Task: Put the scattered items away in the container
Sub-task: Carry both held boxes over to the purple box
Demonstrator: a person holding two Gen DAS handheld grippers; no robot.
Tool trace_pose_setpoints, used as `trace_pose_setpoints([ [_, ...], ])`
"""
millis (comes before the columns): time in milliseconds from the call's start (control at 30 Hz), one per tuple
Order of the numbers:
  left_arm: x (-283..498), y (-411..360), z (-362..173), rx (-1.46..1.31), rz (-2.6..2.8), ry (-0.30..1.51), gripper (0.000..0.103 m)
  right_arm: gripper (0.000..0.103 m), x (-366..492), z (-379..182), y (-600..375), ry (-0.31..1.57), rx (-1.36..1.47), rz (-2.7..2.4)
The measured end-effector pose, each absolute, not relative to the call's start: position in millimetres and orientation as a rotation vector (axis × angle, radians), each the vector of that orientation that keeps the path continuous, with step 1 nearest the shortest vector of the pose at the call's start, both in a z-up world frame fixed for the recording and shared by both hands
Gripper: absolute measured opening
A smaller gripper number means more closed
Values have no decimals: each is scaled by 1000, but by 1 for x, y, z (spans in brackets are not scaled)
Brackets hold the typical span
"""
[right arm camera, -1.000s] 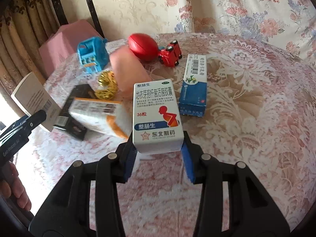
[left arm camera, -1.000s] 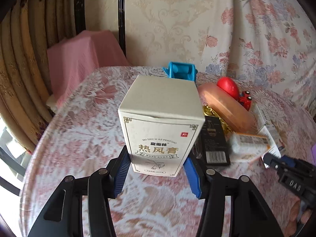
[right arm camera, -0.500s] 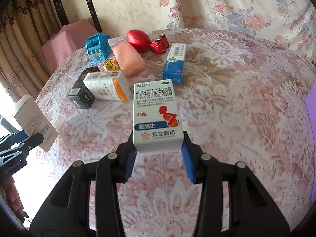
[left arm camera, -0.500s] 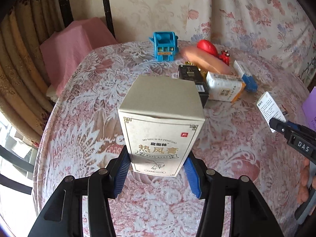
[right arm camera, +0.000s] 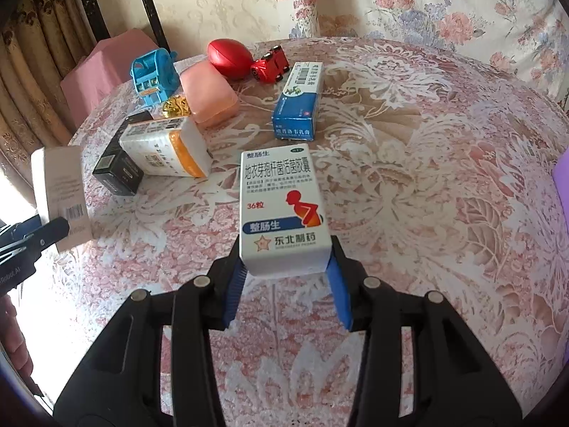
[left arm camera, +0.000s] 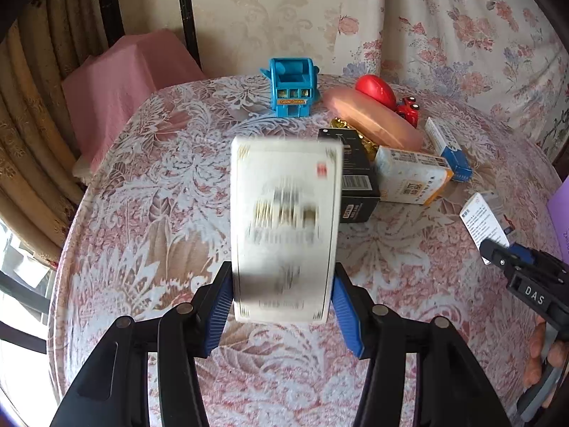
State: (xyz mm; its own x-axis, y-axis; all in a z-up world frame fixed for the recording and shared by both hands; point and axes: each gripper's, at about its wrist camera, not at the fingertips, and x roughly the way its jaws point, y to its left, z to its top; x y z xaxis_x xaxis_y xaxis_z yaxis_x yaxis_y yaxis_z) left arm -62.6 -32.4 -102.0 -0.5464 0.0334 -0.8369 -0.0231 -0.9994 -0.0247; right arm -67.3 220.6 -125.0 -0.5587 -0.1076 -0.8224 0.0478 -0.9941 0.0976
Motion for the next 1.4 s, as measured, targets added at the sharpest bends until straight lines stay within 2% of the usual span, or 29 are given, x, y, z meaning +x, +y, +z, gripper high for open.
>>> trace_pose_setpoints([
  [367, -74, -40, -104, -1470, 2756, -117, 56, 47, -71, -127, 221, -104, 1438, -2709],
  [433, -75, -40, -104, -1451, 2759, -129, 53, 46, -71, -126, 222, -110, 1438, -2711],
  [733, -49, -31, -72, -1381, 2802, -130, 52, 45, -53, -97, 228, -111, 1366, -2751],
  [1133, -17, 41, -14, -1181, 2760, -70, 52, 45, -12, -38, 262, -126, 1218, -2888],
  [1400, -8, 126, 15, -1070, 2654, 16, 52, 45, 18, -1, 317, -152, 1163, -3012],
])
